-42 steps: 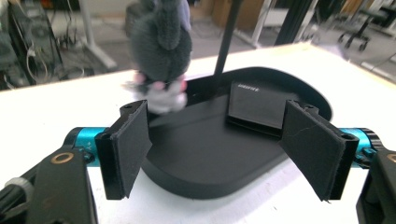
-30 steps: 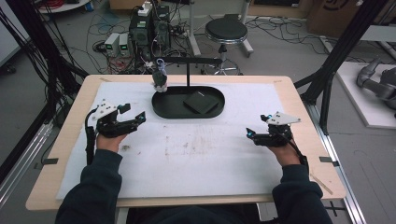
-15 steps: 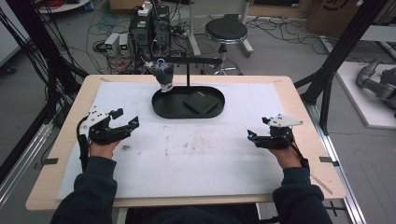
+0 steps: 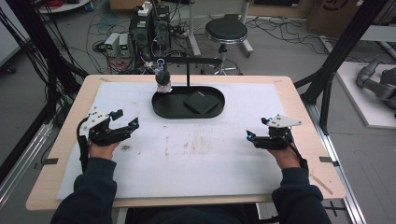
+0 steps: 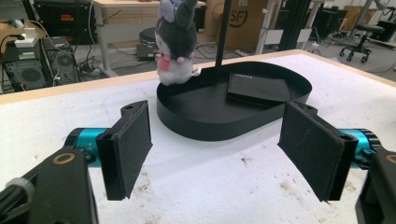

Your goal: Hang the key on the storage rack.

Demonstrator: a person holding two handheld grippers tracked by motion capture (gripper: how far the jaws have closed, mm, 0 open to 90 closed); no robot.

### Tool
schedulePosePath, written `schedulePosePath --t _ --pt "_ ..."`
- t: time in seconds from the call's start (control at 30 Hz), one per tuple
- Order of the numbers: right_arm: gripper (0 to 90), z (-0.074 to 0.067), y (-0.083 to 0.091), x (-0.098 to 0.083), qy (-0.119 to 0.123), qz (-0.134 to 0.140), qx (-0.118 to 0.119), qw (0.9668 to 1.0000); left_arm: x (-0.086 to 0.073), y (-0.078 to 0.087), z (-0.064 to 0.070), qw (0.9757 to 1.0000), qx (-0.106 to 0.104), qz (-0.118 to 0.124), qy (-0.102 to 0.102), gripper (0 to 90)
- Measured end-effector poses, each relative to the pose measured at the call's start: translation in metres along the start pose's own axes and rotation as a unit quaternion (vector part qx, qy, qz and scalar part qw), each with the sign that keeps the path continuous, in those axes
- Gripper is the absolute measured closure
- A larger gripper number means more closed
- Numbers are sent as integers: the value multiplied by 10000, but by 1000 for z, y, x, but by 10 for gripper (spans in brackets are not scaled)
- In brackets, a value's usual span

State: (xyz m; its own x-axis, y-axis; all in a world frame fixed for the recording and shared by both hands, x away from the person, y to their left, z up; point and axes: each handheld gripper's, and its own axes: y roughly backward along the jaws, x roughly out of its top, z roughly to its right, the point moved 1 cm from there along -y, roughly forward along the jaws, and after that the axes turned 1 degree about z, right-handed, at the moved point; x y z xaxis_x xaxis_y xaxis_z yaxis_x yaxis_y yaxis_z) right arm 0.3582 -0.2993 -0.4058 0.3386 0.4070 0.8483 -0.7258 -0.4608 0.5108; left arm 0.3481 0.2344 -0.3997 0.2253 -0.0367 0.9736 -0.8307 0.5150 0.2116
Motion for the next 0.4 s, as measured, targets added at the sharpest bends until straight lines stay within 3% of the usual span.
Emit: schedulePosePath --t 0.4 --pt "216 0 1 -4 -43 18 -19 10000 0 -5 -2 10000 32 12 88 257"
